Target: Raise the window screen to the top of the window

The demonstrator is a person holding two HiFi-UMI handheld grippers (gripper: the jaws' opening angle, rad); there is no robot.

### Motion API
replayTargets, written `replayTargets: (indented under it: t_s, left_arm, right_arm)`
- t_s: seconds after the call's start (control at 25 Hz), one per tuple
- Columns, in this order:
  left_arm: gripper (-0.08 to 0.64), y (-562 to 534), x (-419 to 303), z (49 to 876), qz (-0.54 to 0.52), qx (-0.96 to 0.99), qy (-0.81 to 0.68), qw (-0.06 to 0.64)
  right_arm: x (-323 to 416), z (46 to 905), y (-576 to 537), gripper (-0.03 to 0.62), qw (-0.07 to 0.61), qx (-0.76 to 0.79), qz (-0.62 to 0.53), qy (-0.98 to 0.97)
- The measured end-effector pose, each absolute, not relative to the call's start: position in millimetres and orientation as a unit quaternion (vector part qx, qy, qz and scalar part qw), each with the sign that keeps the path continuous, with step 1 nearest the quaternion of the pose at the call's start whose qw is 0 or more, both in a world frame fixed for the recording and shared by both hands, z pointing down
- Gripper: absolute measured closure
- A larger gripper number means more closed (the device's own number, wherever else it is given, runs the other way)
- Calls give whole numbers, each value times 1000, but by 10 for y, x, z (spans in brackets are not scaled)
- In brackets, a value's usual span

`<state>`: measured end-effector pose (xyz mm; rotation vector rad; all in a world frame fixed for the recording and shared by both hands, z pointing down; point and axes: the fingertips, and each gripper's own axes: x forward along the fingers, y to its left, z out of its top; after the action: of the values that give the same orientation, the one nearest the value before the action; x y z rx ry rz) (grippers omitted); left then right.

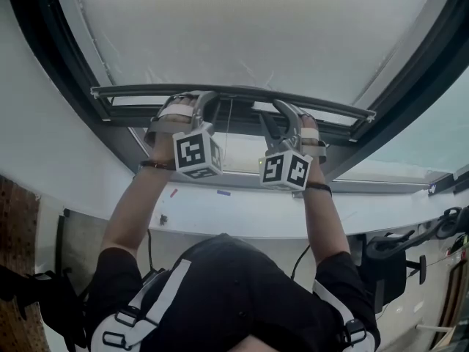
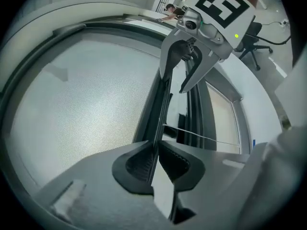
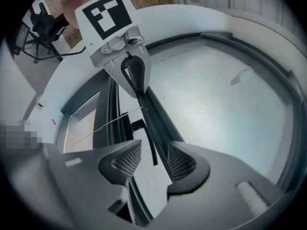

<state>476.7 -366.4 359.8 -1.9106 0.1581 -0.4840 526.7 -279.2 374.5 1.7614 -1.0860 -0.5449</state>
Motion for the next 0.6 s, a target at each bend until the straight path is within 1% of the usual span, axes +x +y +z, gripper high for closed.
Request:
replayTargets:
  t_s: [0.04,0.08,0.12,0.24,0.36,0.52,0.6]
  left_arm:
    - [525,-3663,4764,3500,-197,-809,71,549]
    - [525,-3669,4767,3396,-192,-809,74,550]
    - [525,-3680,4774,3299,-190,-808,77,553]
    - [525,-3681,4777,3095,-189,-806,76,556]
    - [525,-3671,4763,2948,-173,-814,76,550]
    - [522,-3678,4746,2671,-152,-825,85,537]
    - [522,-3676,4738,2567,-150,-827,85,536]
  right_arm:
    - [5229,3629,-2754,422,461,735,-232,-440]
    - [5186,3520,-2711,441,438,749,-237,-437]
    - [5137,3436,-2667,446,411,763,-239,-438]
    - [4935,3436,-2556,457,312,795,-211,-476]
    - [4767,3918,-2587,459,239,796,-124,-542]
    - [4729,4830,-2727,458,186,788,14,-587]
    - [4749,5201,-2813,430,170,780,67,-599]
